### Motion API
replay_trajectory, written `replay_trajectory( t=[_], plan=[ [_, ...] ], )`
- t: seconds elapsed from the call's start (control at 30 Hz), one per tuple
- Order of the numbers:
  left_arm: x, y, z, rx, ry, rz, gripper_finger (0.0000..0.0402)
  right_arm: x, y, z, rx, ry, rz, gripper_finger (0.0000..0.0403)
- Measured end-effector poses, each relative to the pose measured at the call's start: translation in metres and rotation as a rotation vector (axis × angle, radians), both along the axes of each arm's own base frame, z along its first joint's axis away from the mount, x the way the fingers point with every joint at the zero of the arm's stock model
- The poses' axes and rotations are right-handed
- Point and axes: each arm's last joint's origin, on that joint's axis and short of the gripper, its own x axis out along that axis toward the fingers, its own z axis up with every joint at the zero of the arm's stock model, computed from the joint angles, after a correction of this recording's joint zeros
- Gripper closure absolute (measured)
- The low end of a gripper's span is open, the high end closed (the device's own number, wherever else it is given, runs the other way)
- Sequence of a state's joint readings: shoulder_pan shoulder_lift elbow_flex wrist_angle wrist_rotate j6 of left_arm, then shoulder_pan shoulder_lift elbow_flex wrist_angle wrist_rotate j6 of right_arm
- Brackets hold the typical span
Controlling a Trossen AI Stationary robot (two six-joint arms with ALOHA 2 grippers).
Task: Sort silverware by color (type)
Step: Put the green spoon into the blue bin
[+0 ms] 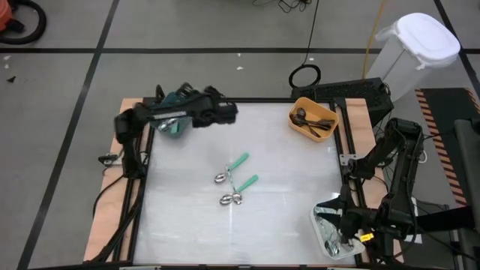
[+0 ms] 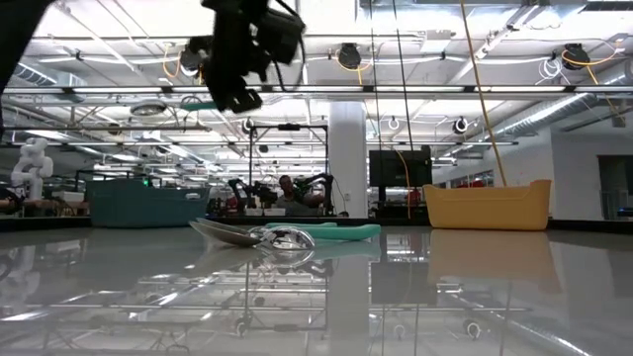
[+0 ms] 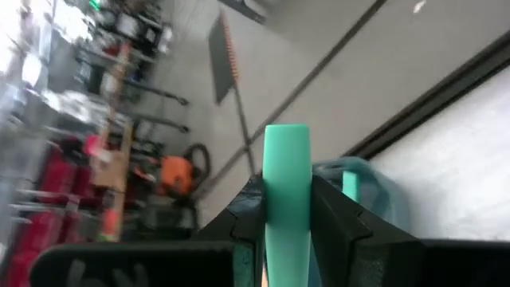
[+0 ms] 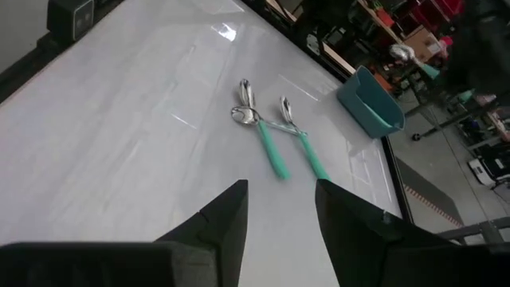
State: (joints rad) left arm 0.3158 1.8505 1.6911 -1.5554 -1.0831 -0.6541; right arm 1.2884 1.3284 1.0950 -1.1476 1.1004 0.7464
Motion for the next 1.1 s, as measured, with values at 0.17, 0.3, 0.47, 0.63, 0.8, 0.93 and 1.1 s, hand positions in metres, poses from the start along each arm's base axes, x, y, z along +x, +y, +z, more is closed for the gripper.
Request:
replay_trajectory(
  t=[0.17,0.3,0.47,0.63,0.8,0.93,1.1],
  plan=[
    [-0.036,0.004,0.018,0.011,-0.155,0.027,0.0336,0.000,0.000,0.000,0.000,0.000,0.000,0.0261],
    [-0.056,0.007,0.003,0.025,-0.240,0.007,0.0336,0.000,-0.001,0.000,-0.004,0.001,0.000,0.0261],
    [-0.075,0.022,-0.028,0.030,-0.336,-0.020,0.0336,0.000,-0.001,0.000,-0.002,-0.002,-0.002,0.0261],
    [-0.088,0.035,-0.054,0.028,-0.362,0.011,0.0336,0.000,-0.001,0.001,-0.004,-0.022,-0.008,0.0261],
    [-0.094,0.039,-0.066,0.028,-0.360,0.033,0.0333,0.001,-0.001,0.002,-0.027,-0.072,-0.010,0.0261],
    [-0.096,0.040,-0.069,0.026,-0.356,0.041,0.0322,0.002,-0.002,0.003,-0.039,-0.095,-0.018,0.0261],
    [-0.095,0.041,-0.068,0.033,-0.372,0.040,0.0318,0.004,-0.003,0.003,-0.040,-0.096,-0.027,0.0261]
  ],
)
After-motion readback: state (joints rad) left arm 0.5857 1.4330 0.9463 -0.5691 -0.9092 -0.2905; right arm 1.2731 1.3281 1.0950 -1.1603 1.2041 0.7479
